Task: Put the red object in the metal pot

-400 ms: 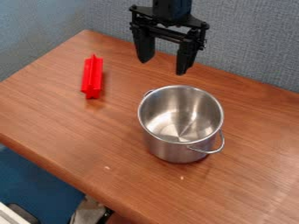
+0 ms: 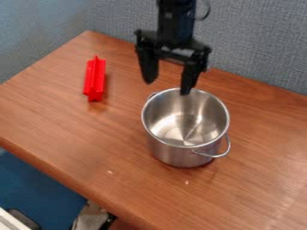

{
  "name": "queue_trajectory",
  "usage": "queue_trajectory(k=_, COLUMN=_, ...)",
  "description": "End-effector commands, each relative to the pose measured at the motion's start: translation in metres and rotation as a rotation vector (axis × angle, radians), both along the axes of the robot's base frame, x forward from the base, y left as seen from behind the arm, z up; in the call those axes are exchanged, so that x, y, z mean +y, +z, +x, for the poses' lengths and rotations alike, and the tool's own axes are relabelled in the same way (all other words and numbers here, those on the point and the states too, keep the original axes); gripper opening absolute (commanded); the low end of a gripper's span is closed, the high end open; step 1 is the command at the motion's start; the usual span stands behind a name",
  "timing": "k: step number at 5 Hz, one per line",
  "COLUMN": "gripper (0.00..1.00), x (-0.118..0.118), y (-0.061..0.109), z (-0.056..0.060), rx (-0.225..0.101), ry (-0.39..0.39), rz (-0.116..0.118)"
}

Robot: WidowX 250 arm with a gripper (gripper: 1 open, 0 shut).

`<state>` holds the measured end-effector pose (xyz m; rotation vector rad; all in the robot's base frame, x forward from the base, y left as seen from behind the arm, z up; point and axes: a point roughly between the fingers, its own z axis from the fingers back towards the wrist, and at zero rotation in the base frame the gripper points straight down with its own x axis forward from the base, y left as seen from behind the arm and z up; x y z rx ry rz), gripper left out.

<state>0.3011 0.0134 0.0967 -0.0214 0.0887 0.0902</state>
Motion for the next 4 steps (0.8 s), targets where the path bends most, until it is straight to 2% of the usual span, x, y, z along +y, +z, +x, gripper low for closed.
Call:
queue_trajectory(k=1, gripper=1.0, x=0.027, y=0.024, z=0.012, rx=-0.087, ry=0.106, rz=0.028)
queue_trajectory(k=2, gripper=1.0, x=0.063, y=0.034, z=0.018, rx=-0.124, ry=0.207, rz=0.059)
queue_trajectory(k=3, gripper=1.0, x=0.103, y=0.02, z=0.029, rx=-0.191, ry=0.206, rz=0.056)
queue_trajectory(k=4, gripper=1.0, x=0.135, y=-0.002, z=0.036, rx=-0.238, ry=0.165, rz=0.056)
